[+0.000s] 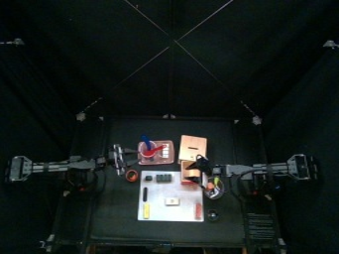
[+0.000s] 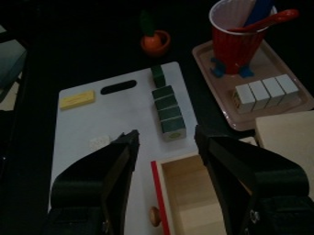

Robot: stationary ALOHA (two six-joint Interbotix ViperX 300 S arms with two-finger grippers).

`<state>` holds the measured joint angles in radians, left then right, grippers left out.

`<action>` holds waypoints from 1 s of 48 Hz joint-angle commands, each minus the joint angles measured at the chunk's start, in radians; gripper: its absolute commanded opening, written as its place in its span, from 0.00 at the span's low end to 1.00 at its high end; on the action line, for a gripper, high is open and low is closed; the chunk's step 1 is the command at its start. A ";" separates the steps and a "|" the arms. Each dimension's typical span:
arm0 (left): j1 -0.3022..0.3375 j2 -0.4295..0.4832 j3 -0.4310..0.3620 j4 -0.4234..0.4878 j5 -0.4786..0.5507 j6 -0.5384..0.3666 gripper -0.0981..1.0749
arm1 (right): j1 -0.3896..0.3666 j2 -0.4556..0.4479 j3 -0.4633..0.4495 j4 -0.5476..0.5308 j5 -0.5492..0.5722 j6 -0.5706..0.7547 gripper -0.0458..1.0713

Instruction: Close drawer

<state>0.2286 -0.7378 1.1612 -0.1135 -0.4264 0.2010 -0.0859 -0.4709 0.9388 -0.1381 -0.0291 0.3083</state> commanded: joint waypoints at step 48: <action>0.161 0.284 -0.480 -0.048 0.488 0.002 0.76 | -0.018 -0.038 -0.078 0.038 0.324 0.000 0.81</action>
<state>0.3666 -0.5170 0.8007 -0.1657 -0.0107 0.2010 -0.1058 -0.4847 0.8698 -0.1089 0.2869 0.3068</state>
